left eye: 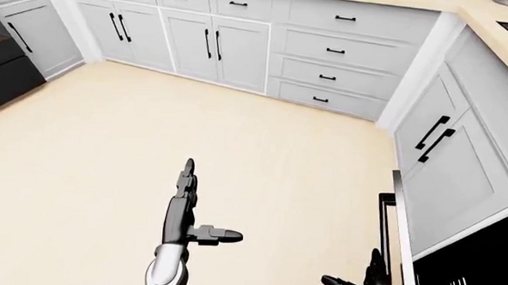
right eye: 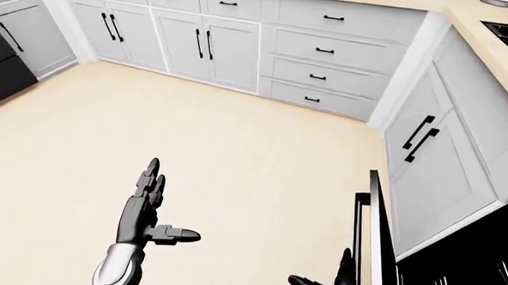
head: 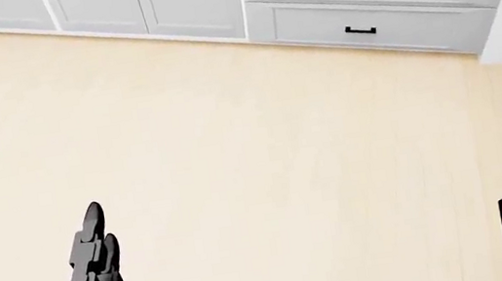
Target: Close the dishwasher door
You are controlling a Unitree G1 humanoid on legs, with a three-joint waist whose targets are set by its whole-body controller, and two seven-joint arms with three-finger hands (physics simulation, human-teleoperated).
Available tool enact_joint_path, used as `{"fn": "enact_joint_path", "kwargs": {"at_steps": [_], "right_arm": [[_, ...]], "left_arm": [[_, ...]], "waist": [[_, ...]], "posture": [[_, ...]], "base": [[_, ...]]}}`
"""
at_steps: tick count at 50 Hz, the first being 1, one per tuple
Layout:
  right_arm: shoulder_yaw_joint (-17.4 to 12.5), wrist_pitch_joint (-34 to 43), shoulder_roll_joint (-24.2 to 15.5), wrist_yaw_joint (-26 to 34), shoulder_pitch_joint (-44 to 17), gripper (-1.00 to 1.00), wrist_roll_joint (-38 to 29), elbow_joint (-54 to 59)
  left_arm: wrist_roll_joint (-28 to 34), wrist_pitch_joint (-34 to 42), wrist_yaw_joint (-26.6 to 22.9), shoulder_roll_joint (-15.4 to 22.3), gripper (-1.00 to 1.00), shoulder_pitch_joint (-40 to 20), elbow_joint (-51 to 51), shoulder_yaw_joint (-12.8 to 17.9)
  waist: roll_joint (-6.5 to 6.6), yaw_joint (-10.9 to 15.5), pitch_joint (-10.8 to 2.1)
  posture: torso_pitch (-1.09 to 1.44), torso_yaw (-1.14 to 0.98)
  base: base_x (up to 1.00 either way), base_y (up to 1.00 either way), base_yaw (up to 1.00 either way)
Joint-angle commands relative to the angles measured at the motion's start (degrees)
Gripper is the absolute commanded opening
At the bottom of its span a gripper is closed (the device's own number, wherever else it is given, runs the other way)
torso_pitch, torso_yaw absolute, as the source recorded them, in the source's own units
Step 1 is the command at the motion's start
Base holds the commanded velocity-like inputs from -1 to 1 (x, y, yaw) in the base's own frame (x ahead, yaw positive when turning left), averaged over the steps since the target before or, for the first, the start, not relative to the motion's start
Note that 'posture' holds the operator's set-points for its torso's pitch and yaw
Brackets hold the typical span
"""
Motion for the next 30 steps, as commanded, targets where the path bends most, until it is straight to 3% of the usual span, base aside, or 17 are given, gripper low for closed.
{"fn": "enact_joint_path", "kwargs": {"at_steps": [1, 30], "right_arm": [[-2.6, -0.6, -3.4, -4.1, 0.3, 1.0, 3.2, -0.6], [-2.3, -0.5, -5.2, -6.7, 1.7, 1.0, 3.6, -0.7]], "left_arm": [[-0.1, -1.7, 0.0, 0.0, 1.0, -0.9, -2.4, 0.0], [-0.1, -1.7, 0.1, 0.0, 1.0, -0.8, -2.4, 0.0]], "waist": [[-0.35, -0.6, -0.56], [-0.9, -0.3, -0.45]], "posture": [[0.0, 0.0], [0.0, 0.0]], "base": [[0.0, 0.0, 0.0], [0.0, 0.0, 0.0]]}}
